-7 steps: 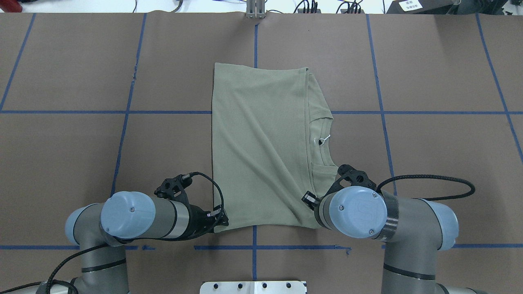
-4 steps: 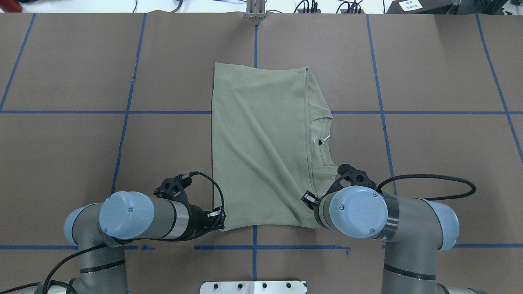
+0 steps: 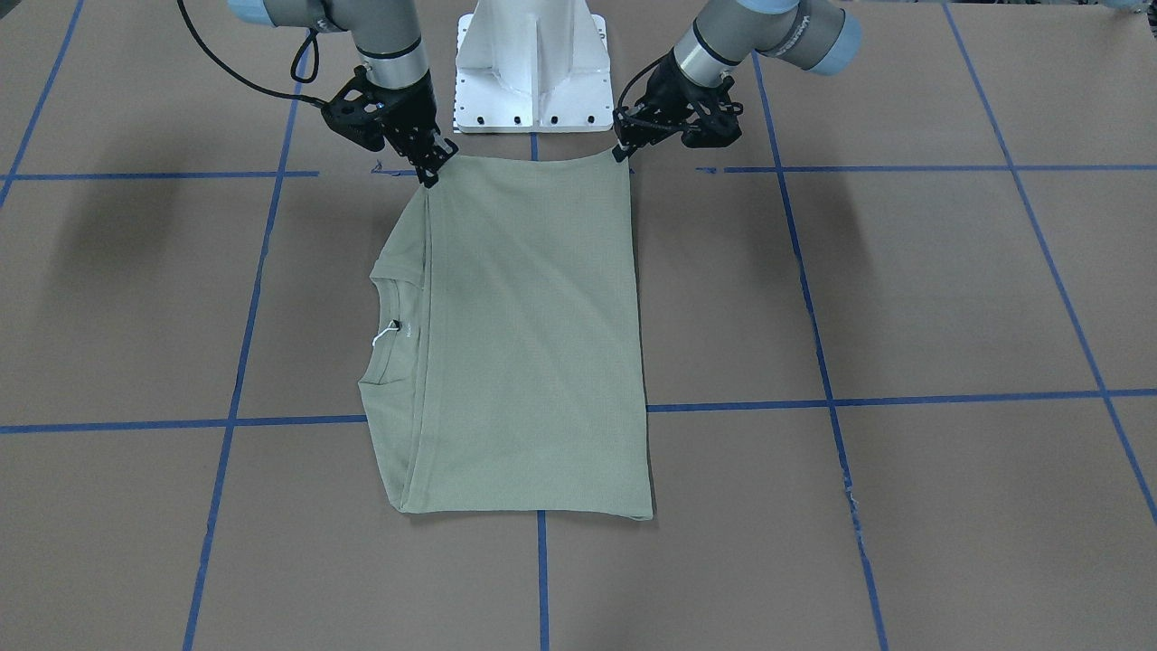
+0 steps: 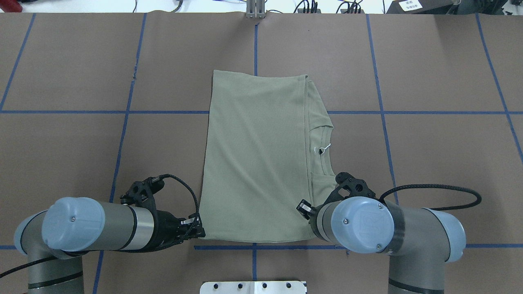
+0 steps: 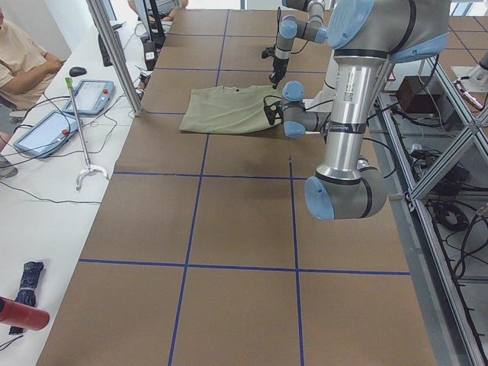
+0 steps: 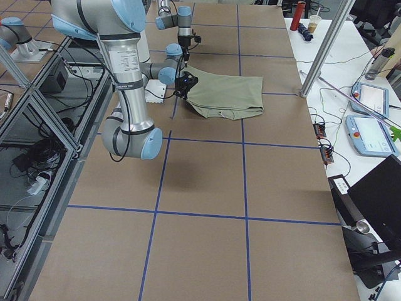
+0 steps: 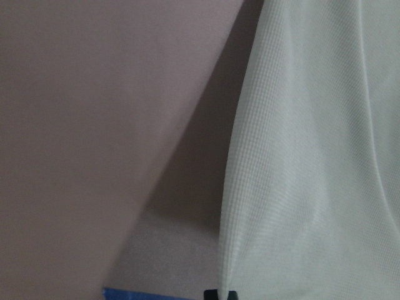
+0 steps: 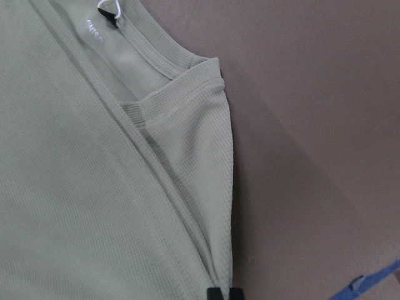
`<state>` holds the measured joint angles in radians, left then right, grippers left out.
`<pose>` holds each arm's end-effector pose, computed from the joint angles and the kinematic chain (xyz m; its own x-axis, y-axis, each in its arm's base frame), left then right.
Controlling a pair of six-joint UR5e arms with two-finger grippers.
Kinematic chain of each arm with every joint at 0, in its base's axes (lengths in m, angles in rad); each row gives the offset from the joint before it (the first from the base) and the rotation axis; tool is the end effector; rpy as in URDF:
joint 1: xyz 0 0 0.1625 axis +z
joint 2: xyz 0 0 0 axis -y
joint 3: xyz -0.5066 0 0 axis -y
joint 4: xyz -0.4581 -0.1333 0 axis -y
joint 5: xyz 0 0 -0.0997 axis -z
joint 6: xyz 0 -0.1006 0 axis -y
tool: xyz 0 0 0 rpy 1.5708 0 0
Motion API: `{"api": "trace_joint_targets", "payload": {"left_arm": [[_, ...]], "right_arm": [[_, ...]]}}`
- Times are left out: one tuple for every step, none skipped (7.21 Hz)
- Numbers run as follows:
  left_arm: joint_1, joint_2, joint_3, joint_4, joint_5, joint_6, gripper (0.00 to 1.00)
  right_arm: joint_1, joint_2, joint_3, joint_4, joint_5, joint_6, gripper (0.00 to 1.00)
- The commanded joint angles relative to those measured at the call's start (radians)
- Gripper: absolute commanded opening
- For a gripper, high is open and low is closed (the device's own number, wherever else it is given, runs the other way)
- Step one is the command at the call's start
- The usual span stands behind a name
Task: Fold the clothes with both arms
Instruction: 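Grasp the near edge with both grippers and fold it toward the far edge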
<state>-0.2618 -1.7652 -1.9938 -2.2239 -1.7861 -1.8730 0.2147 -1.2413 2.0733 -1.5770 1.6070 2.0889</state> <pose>0.5456 -0.2619 0.3282 0.2562 -0.3697 -0.8932 0.1382 0.9285 -0.3446 -0.5722 -0.2575 0.2981 0.4829 0.6118 0.6265 -0.4904 0.7816 -0.3854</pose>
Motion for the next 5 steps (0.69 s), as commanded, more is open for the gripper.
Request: {"api": "trace_joint_targets", "payload": {"left_arm": [[0.001, -0.011, -0.032, 0.007, -0.006, -0.005, 0.00], [-0.034, -0.019, -0.043, 0.038, -0.031, -0.003, 0.00], [-0.136, -0.078, -0.036, 0.068, -0.057, 0.014, 0.00], [-0.254, -0.144, -0.014, 0.135, -0.123, 0.041, 0.00], [-0.343, -0.222, 0.048, 0.194, -0.166, 0.134, 0.00]], "right_arm": [[-0.031, -0.001, 0.062, -0.033, -0.019, 0.026, 0.00], [-0.008, 0.012, 0.074, -0.075, -0.028, 0.026, 0.00], [0.058, 0.025, 0.076, -0.075, -0.019, 0.016, 0.00], [0.110, 0.028, 0.062, -0.072, -0.015, -0.013, 0.00], [0.180, 0.052, 0.045, -0.069, -0.010, -0.114, 0.00]]}}
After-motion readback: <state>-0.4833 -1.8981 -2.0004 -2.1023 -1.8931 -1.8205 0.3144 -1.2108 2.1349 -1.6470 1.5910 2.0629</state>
